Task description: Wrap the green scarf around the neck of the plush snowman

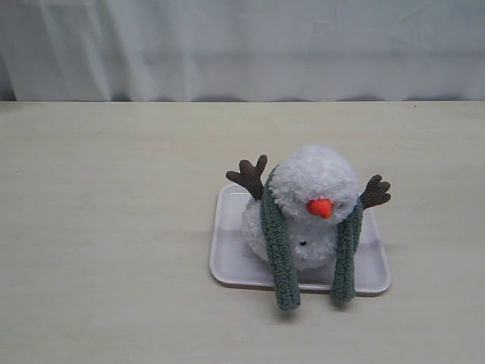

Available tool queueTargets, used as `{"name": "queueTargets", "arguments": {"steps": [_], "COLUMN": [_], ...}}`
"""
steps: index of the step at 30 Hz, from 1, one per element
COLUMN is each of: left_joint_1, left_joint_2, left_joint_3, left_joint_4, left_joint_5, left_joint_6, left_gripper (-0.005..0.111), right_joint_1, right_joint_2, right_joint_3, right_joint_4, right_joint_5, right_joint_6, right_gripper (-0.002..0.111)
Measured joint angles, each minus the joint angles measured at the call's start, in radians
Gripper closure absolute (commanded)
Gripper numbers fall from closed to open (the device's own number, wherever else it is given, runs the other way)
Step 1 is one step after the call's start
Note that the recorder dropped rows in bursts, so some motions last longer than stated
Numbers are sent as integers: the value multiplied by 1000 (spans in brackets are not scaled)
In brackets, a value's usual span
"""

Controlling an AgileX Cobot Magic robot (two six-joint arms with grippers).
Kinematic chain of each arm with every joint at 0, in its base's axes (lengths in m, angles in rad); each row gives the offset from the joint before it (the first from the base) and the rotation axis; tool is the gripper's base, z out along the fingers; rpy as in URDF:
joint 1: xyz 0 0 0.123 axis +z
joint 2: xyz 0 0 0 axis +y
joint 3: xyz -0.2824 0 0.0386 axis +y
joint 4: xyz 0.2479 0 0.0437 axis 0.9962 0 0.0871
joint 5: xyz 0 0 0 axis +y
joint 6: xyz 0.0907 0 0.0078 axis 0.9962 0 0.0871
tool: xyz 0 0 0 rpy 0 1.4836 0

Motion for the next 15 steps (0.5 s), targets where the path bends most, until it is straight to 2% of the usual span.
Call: {"name": "queueTargets", "arguments": {"steps": [15], "left_joint_1": [0], "left_joint_2": [0], "left_joint_3": [0], "left_joint_4": [0], "left_joint_5": [0], "left_joint_6": [0], "left_gripper": [107], "right_joint_1": [0], "right_joint_2": [0], "right_joint_3": [0], "right_joint_4": [6], "right_joint_5": [229], "right_joint_6": [0], "right_gripper": [104]}}
